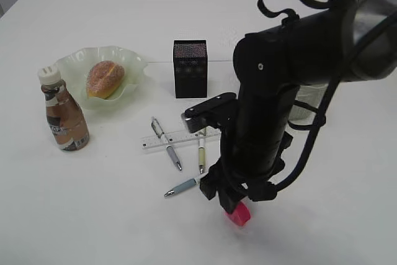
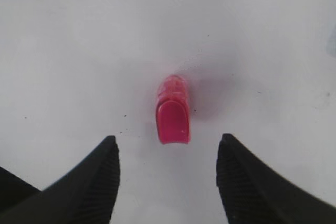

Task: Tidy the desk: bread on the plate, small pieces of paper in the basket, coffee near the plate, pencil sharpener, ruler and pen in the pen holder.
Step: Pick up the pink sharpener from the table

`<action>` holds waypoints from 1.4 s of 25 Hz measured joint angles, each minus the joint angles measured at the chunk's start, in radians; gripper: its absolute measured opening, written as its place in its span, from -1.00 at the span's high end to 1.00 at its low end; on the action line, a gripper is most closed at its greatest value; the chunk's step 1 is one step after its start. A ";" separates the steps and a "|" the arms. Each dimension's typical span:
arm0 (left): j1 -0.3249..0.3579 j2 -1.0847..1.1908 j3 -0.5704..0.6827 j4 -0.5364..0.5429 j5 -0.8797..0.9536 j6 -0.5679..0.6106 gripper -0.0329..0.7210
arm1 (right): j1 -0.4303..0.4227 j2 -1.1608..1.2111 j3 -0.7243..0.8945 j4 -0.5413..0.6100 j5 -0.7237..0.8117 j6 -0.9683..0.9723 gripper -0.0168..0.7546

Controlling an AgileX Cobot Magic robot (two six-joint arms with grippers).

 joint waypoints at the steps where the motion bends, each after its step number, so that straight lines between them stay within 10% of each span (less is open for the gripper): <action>1: 0.000 0.000 0.000 -0.002 0.000 0.000 -0.24 | 0.000 0.012 0.000 0.000 -0.007 0.000 -0.25; 35: 0.000 0.000 0.000 -0.006 0.000 0.000 -0.19 | 0.000 0.141 0.000 0.001 -0.071 -0.007 -0.25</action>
